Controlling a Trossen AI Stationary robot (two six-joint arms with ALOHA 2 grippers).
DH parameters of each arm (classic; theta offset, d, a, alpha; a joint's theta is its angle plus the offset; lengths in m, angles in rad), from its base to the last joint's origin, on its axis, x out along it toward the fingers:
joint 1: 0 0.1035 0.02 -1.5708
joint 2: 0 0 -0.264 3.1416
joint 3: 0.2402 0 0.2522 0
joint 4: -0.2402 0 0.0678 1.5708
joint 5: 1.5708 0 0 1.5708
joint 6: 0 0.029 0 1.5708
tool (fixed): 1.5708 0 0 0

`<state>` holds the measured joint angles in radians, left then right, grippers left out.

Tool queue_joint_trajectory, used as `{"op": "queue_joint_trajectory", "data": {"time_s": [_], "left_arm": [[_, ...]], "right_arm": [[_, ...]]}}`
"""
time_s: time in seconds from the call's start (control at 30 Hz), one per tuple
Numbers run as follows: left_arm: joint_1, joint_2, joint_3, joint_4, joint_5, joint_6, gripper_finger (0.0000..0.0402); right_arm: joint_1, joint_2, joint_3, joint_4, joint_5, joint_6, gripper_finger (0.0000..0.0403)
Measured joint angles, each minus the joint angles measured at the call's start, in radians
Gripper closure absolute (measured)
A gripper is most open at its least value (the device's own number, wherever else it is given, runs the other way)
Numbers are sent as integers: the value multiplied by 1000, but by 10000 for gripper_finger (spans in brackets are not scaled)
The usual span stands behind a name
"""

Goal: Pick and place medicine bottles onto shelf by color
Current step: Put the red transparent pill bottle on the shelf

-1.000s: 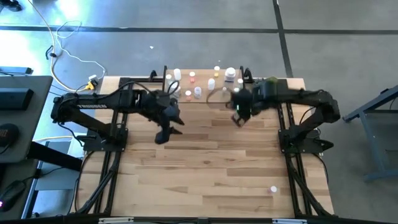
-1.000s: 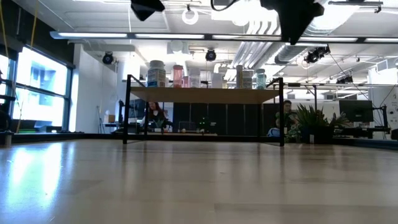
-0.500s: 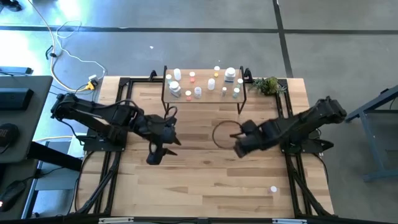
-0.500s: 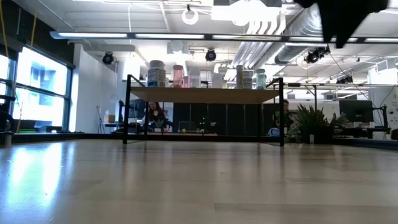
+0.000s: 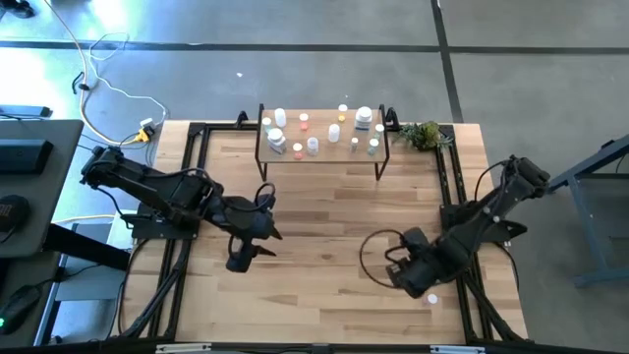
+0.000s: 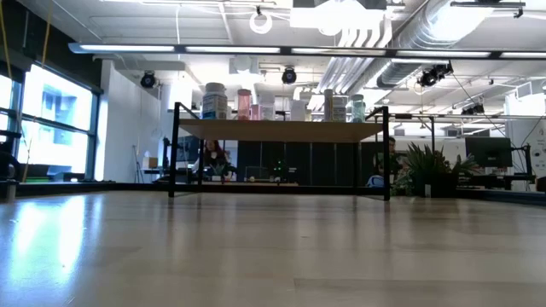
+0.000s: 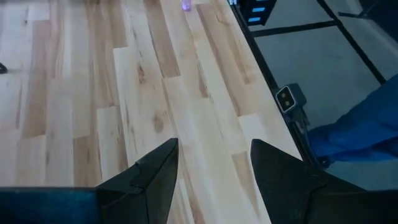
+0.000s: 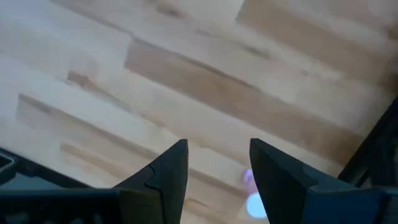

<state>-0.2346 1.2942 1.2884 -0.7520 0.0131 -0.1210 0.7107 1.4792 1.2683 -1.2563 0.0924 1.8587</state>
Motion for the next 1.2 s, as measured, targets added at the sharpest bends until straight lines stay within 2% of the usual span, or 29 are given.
{"op": "queue_joint_trajectory", "data": {"time_s": [0.27,0.7,1.2], "left_arm": [[-30,0,0,0,-3,-25,209],[-38,0,0,0,-3,-26,209],[-38,0,0,0,-3,-57,209]], "right_arm": [[140,0,-56,96,-1,190,240],[285,34,-74,94,-65,423,240],[320,139,-74,115,-97,433,240]]}}
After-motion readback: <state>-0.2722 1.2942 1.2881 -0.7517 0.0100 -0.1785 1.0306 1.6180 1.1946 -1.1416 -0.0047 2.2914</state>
